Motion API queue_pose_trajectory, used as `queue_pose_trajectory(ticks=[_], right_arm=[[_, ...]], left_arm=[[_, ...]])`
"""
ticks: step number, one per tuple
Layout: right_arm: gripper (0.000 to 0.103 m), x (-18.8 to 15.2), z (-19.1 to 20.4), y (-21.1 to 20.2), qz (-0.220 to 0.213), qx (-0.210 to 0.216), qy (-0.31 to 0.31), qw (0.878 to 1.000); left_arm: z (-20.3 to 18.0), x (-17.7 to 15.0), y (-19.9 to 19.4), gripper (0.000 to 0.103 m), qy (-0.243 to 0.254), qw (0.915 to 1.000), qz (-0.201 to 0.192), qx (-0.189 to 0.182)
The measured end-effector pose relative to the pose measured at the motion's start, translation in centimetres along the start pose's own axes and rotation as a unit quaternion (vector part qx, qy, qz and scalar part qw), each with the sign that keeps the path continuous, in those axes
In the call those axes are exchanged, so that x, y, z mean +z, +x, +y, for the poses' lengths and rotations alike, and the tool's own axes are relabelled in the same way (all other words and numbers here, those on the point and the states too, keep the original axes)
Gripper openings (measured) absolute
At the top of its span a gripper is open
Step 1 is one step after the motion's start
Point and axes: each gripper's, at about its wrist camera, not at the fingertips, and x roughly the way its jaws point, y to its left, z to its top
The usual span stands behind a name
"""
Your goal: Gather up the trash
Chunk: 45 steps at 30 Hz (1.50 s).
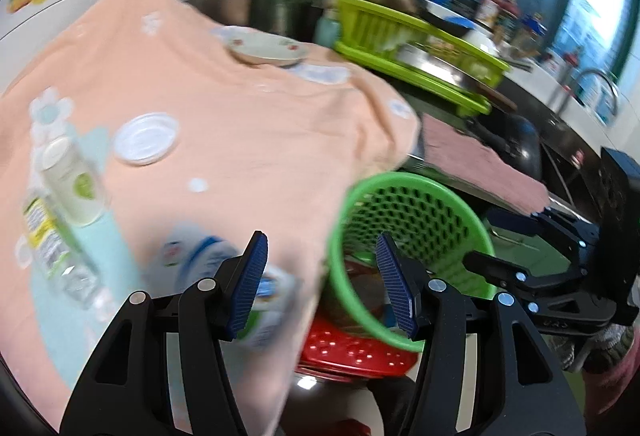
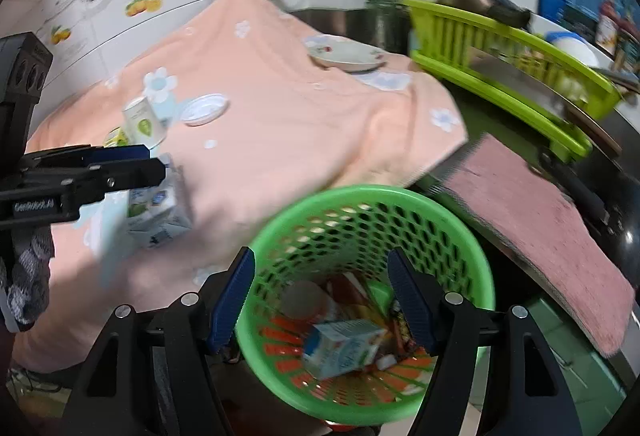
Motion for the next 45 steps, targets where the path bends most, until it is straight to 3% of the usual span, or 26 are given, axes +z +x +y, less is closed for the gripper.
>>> queue_pose_trajectory(ticks=[15,25,30,45], right_arm=[[0.072,3.6,9.8,4.4,0.017,0.081,-0.089,0.993],[0.073,5.1,14.5,8.4,0.042,0.109,-0.132,0.984],[0.073,5.7,15.6,10.2,0.056,0.108,-0.147,0.982],[0.073,6.3,16.9,13.6,0.082,0.103,-0.167,0.977]], left_arm=[[11.3,-0.5,-5.0,0.057,-0.093,0.9915,-0.03,0.086],[19.2,-0.5,-6.9,0.06,-0.176,0.9726,-0.036,0.147],[21.5,0.0,-5.7,0.063,-0.213,0.9658,-0.023,0.146],[23.6,0.8,-0.2,0.066,-0.262,0.9532,0.02,0.149]])
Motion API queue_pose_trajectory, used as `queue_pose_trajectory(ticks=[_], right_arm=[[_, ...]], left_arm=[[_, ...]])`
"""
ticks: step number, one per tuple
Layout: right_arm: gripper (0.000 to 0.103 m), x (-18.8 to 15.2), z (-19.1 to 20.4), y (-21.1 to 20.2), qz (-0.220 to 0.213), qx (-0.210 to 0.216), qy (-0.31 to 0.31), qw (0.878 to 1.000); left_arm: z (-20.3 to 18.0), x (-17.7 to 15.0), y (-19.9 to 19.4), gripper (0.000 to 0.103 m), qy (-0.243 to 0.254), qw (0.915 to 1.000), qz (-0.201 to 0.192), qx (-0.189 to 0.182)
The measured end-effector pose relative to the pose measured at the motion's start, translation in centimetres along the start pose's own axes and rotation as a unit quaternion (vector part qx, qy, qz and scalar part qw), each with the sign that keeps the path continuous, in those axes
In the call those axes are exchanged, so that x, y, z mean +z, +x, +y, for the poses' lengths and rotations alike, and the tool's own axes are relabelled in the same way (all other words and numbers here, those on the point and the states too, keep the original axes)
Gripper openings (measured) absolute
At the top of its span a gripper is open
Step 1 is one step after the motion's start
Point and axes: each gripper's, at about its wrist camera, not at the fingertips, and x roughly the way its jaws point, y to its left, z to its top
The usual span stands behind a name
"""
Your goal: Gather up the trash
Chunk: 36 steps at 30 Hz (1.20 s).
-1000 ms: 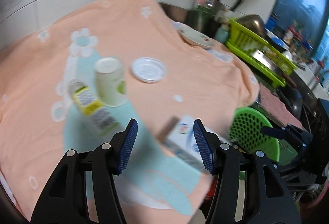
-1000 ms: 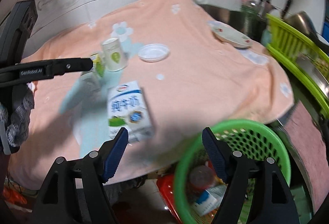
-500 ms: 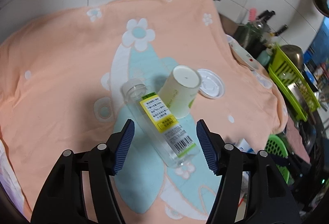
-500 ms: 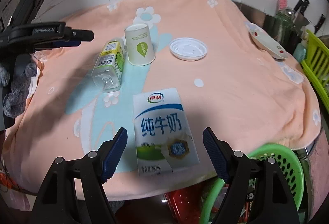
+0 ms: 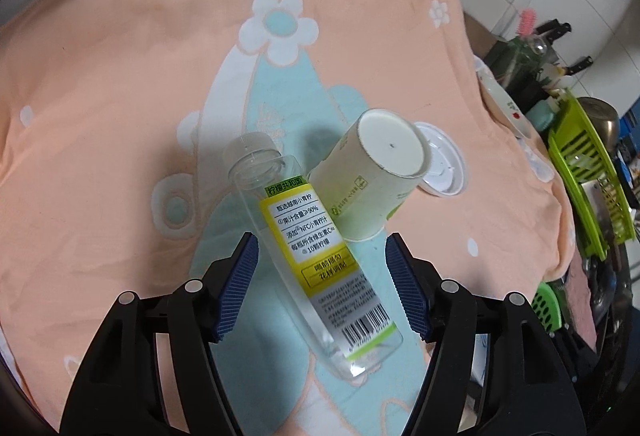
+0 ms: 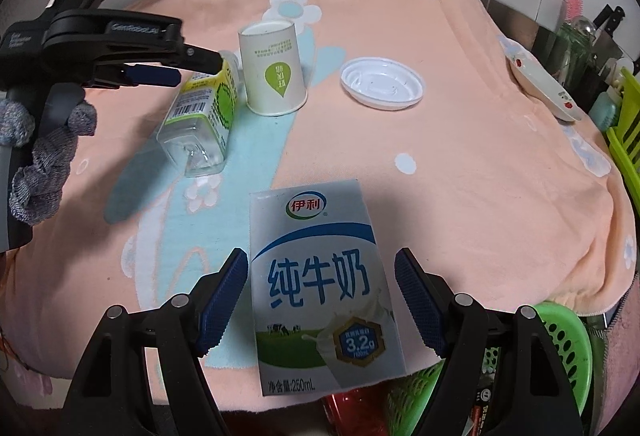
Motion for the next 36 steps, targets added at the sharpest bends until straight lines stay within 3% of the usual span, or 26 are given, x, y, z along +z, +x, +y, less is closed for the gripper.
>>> queue_pose_trajectory(ticks=[19,24,31,36], right_arm=[[0.065,0.3,0.2,1.0,0.012,-0.002,-0.002,1.0],[0.064,0.3,0.2,0.8,0.007,-0.002,0.003,1.0],[0.064,0.0,-0.3,-0.6,-0.009,0.007,0.018,1.0],[0.064,-0.3,-0.3,-1.9,-0.022,0.011,0.029,0.999]], left_arm=[[0.2,0.8,3.6,0.064,-0.007,0.9979,0.02,0.062],[-0.1,0.6,3.9,0.064,0.011,0.9969,0.024,0.075],[0.1,0.3,3.0,0.046,0.025,0.9972,0.023,0.067],[1.0,-0.5,1.5,0.043,0.024,0.9986,0.026,0.04]])
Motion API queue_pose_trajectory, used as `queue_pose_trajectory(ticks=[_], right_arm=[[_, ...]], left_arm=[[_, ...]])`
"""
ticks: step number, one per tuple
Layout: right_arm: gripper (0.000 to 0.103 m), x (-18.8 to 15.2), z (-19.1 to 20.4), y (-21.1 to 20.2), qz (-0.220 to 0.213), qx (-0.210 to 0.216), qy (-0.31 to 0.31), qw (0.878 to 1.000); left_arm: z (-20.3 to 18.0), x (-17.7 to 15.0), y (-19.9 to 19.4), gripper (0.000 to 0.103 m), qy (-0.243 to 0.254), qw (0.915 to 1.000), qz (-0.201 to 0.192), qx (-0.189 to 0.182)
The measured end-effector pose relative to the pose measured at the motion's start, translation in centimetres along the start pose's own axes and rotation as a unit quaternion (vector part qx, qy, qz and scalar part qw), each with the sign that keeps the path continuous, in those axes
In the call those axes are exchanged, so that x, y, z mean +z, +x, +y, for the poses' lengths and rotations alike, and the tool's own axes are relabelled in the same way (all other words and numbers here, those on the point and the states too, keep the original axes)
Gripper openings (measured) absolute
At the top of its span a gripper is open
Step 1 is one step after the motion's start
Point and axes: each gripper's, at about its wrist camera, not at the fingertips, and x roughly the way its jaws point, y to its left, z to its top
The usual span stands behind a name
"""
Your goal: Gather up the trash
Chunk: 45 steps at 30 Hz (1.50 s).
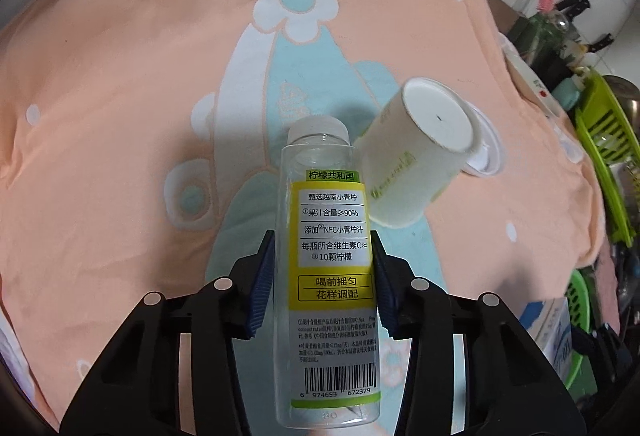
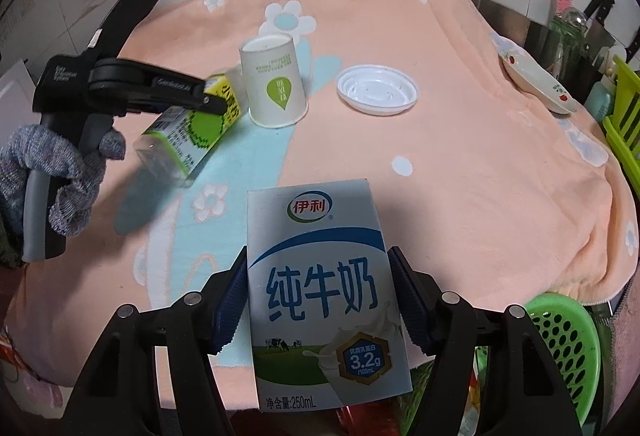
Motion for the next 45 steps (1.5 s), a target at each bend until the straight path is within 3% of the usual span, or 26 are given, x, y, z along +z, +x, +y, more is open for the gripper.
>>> queue_pose_trajectory(ticks=[10,18,25,36,45], right_arm=[[0.064,-1.1,0.1,-2.6,-0.022,-0.001,0.017,1.0],[0.064,-3.4,-2.3,-5.2,-0.034,-0.024,0.053,0.998],[0.064,-6.6,-6.5,-7.3,-0.029,-0.068,0.093,0.993],[0.064,-12.8,-14.0,-10.0,-0.014,-0.138,0.171,0.975],[0.065,-16.1,-17.2,-10.7,-0.005,-0.162,0.215,0.963]], left_arm=[[0.3,-3.2,-4.2,0.043,0.029,0.9985,-0.013,-0.045],[-1.7,-5.3,-7.8,0.043,0.064,0.9939,-0.035,-0.084],[-5.6,-6.4,-9.6,0.043,0.103,0.9864,-0.046,-0.12],[-14.3,-9.0,-9.0,0.043,0.167,0.9705,-0.024,-0.172],[-20.6,-10.8,-8.8,0.043,0.214,0.9559,-0.009,-0.201]])
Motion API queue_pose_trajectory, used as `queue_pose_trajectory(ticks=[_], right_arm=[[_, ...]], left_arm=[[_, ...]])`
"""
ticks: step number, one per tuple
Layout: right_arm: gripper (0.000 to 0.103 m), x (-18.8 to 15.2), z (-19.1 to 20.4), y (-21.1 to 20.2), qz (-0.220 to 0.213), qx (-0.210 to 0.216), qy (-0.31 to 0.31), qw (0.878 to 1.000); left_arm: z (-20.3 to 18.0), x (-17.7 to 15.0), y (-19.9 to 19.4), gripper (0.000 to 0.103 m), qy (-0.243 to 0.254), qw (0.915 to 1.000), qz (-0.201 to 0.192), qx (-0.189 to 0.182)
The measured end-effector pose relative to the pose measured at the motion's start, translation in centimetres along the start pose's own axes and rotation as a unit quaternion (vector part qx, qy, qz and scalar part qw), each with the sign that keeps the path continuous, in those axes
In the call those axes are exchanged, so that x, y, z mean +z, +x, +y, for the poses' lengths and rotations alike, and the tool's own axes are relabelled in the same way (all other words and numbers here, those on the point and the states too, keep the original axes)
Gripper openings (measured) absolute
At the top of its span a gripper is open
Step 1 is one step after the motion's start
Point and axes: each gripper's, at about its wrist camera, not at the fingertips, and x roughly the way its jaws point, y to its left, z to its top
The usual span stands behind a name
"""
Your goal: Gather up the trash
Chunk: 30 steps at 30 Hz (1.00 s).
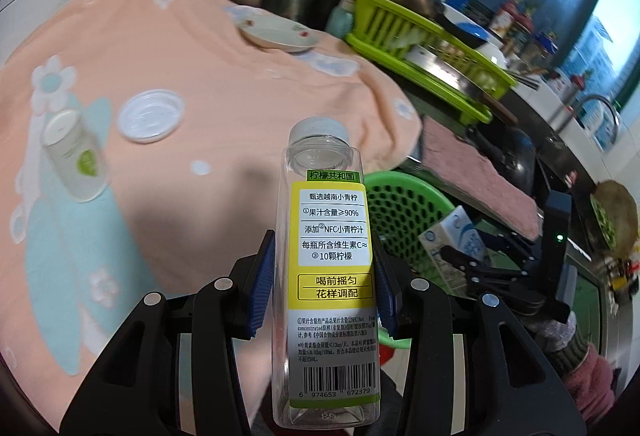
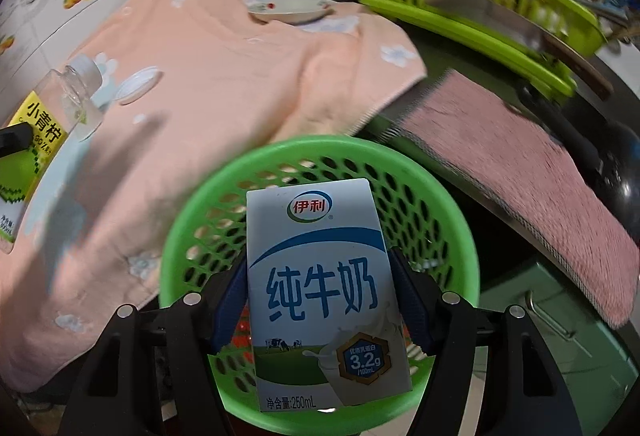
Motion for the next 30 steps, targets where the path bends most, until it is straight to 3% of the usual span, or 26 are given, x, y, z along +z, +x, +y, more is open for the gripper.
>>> queue_pose_trajectory(ticks=[14,30], right_arm=[[0.068,-0.4,-1.6,-1.4,-0.016,-0.001,0.015,1.0],[0.069,-1.6,-3.4,-4.6,-0.041,-0.008,0.025,0.999]], left_arm=[[-6.6,0.8,4.3,0.044,0.052,0.9978,0.026,-0.031],[-10.6,0.9,10.2,0.044,0.075,0.9943,0.059,-0.047]])
